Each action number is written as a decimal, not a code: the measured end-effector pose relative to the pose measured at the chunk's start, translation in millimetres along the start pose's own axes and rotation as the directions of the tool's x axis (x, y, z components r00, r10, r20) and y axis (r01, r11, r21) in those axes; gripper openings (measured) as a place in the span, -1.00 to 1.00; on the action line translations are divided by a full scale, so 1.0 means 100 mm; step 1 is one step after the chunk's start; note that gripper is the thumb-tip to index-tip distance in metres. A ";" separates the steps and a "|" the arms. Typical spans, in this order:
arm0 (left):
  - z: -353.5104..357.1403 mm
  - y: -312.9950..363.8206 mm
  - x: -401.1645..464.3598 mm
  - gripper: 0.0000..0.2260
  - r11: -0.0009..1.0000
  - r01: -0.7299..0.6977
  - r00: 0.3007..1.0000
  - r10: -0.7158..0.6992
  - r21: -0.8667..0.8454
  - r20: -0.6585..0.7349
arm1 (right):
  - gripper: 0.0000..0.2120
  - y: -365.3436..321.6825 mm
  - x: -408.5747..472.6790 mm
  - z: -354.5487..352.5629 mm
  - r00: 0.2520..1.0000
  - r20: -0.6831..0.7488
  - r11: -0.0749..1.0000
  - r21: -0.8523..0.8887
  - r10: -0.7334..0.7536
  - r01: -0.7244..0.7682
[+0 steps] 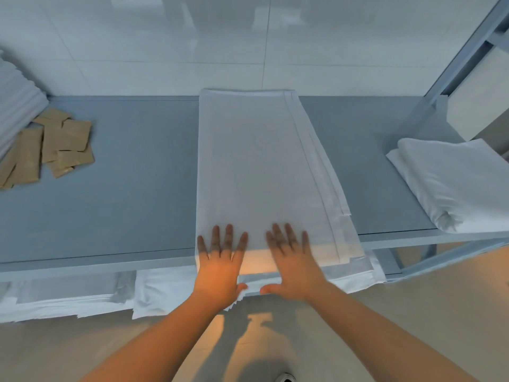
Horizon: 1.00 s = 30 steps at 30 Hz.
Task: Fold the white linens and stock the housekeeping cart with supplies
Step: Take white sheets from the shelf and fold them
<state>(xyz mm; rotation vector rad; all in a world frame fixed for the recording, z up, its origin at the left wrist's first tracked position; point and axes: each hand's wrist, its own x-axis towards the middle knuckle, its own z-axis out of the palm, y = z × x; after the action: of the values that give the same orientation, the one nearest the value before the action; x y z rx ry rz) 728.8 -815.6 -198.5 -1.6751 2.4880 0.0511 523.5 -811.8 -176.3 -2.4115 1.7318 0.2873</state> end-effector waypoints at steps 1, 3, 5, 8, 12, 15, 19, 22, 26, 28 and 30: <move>-0.02 0.04 -0.01 -0.03 0.998 0.044 0.999 -0.043 0.036 -0.023 | 0.06 -0.13 0.01 0.03 1.000 -0.004 0.999 -0.042 -0.017 0.017; -0.09 0.09 0.02 -0.09 0.990 0.096 0.994 -0.091 0.099 -0.055 | -0.05 -0.35 0.07 0.02 0.999 -0.037 0.994 -0.106 0.024 -0.028; -0.14 0.10 0.05 -0.19 0.984 0.092 0.995 -0.084 0.154 -0.053 | -0.22 -0.54 0.14 -0.04 0.993 -0.112 0.986 -0.157 0.041 -0.059; -0.12 0.00 0.03 -0.34 0.967 0.105 0.994 -0.109 0.231 0.004 | -0.32 -0.84 0.27 -0.03 0.993 -0.122 0.985 -0.170 -0.002 -0.019; -0.11 -0.17 -0.01 -0.40 0.973 0.107 0.994 -0.104 0.205 -0.026 | -0.46 -0.89 0.35 -0.05 0.979 -0.189 0.983 -0.179 -0.080 0.046; -0.12 -0.19 -0.05 -0.33 0.980 0.078 0.995 -0.088 0.181 0.045 | -0.52 -0.56 0.24 -0.03 0.961 -0.259 0.985 -0.162 -0.098 0.057; -0.11 -0.20 -0.06 -0.23 0.989 0.090 0.994 -0.096 0.118 0.053 | -0.48 0.15 -0.06 0.02 0.948 -0.314 0.974 -0.191 0.054 -0.119; -0.11 -0.23 -0.08 -0.17 0.996 0.086 0.996 -0.086 0.008 0.025 | -0.50 0.56 -0.28 0.04 0.925 -0.335 0.959 -0.152 0.178 -0.240; -0.12 -0.24 -0.09 -0.14 0.994 0.082 0.996 -0.085 -0.066 -0.042 | -0.50 0.80 -0.44 0.07 0.889 -0.368 0.945 -0.067 0.274 -0.319; -0.13 -0.21 -0.10 -0.12 0.991 0.093 0.991 -0.102 -0.094 -0.091 | -0.39 0.80 -0.46 0.05 0.884 -0.359 0.938 -0.058 0.300 -0.342; -0.16 -0.18 -0.10 -0.11 0.988 0.108 0.986 -0.121 -0.109 -0.113 | -0.32 0.73 -0.42 0.03 0.897 -0.370 0.950 -0.098 0.240 -0.295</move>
<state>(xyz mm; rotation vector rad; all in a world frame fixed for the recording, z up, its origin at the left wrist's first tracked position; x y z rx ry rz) 747.8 -814.6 -180.7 -1.9135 2.5071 0.0701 441.1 -795.4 -169.9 -2.4415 2.2869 0.0111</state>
